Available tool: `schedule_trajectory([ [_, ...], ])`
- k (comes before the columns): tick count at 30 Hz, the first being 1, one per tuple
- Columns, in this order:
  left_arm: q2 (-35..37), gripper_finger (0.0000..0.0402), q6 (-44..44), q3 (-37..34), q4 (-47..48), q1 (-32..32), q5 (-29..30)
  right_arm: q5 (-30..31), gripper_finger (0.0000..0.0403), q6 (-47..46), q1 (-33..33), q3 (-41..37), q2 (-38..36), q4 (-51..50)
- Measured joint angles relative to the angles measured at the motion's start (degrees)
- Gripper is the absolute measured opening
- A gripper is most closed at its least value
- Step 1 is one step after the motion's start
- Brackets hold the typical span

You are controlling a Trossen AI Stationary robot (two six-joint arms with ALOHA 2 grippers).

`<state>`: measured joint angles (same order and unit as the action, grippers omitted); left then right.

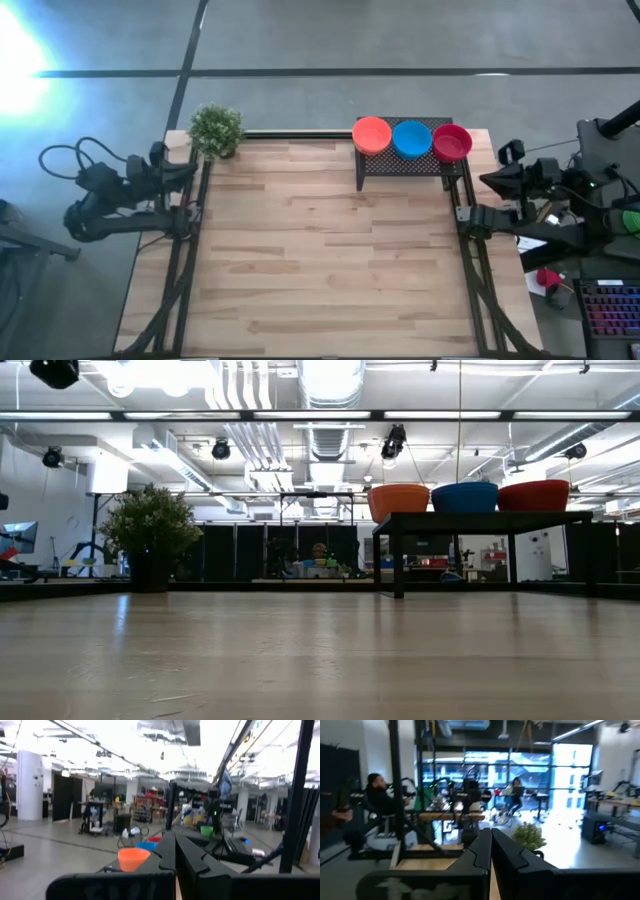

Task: Pick & Place Mini bowls
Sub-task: Return to Home Position

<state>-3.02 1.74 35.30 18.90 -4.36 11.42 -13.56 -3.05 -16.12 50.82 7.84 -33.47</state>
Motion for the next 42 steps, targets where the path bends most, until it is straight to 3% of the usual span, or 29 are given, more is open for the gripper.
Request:
schedule_trajectory([
  [7, 2.80, 0.0000, -0.14, -1.69, -0.30, -0.02, -0.04, 3.60, 0.0008, -1.24, -0.01, -3.99, -7.65, 0.21],
  [19, 2.84, 0.0000, -2.21, -6.06, -1.27, 0.00, -0.02, 4.73, 0.0008, 1.69, 0.00, -8.30, -7.06, 5.31],
  [42, 2.93, 0.0000, -1.67, -27.72, -14.62, -0.02, 0.17, 3.99, 0.0008, -2.69, -0.01, -31.22, -7.78, 20.56],
])
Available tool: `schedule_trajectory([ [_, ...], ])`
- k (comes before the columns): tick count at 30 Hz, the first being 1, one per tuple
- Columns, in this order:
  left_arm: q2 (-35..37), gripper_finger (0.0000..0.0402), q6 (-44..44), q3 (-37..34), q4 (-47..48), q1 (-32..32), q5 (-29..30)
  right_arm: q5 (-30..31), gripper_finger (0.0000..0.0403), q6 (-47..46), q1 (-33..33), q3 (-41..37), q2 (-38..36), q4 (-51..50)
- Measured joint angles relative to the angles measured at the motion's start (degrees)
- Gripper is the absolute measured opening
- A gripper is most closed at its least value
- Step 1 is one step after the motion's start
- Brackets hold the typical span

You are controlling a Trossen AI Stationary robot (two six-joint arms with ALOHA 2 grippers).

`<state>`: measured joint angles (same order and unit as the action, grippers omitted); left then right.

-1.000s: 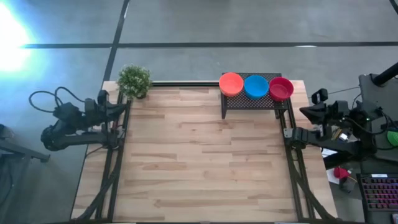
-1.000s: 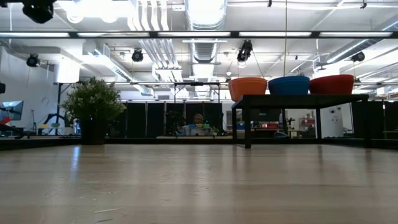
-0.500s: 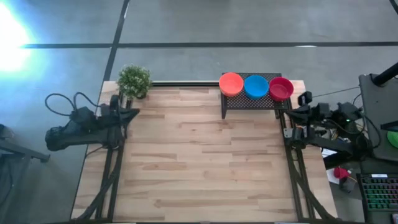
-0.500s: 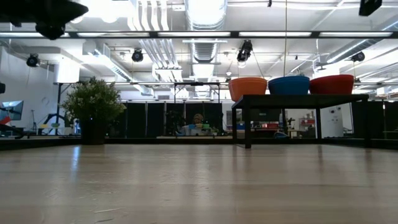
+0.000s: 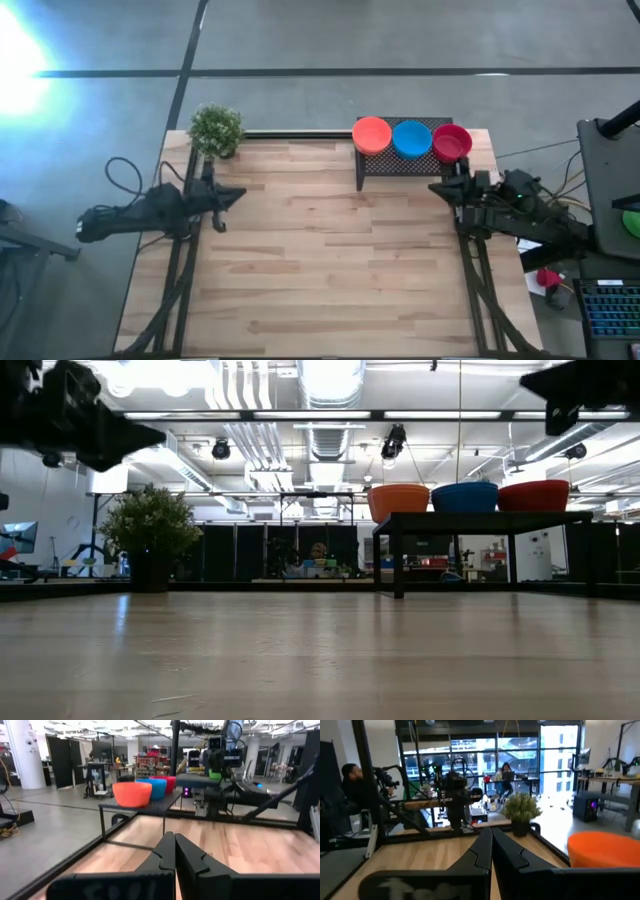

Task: Pick & Place Mini bowls
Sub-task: Return to Home Position

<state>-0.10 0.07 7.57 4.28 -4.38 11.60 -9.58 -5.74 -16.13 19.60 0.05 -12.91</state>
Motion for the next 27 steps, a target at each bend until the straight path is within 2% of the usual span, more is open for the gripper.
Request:
schedule_trajectory([
  [6, 0.00, 0.0000, -0.09, -6.98, -7.63, 0.00, -0.11, -1.14, 0.0008, 0.07, -0.01, -7.75, 0.00, 8.15],
  [16, 0.00, 0.0000, -1.46, -7.04, -6.81, 0.00, -0.97, -2.95, 0.0008, -0.28, -0.01, -18.48, -0.07, 20.85],
  [27, -0.04, 0.0000, 0.03, -7.08, -6.23, 0.00, -1.68, -2.89, 0.0008, 1.65, -0.01, -19.11, 0.31, 17.90],
])
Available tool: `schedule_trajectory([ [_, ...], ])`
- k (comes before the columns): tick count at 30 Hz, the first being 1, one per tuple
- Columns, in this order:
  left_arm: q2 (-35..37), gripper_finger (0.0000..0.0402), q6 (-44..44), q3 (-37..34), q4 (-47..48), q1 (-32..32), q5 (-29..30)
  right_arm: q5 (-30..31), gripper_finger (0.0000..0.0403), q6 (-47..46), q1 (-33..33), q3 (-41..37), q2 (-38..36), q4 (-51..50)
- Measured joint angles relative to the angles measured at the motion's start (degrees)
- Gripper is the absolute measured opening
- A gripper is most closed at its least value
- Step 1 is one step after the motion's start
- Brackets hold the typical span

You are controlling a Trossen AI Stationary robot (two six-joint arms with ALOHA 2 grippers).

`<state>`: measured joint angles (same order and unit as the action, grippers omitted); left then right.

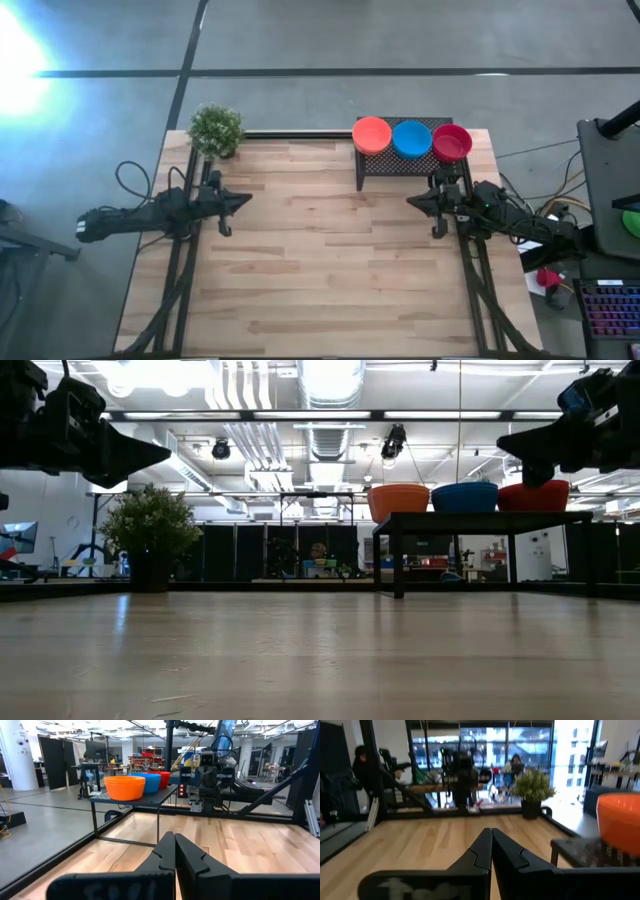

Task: Pick & Place Mini bowls
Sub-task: Return to Home Position

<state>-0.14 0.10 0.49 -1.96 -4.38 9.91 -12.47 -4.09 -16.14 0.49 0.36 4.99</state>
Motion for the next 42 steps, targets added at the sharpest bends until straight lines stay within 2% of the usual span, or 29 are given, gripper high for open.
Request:
schedule_trajectory([
  [42, 0.00, 0.0000, 0.15, -0.15, -0.24, 0.02, 0.20, 0.17, 0.0009, 0.21, 0.02, 0.02, 0.85, -1.79],
])
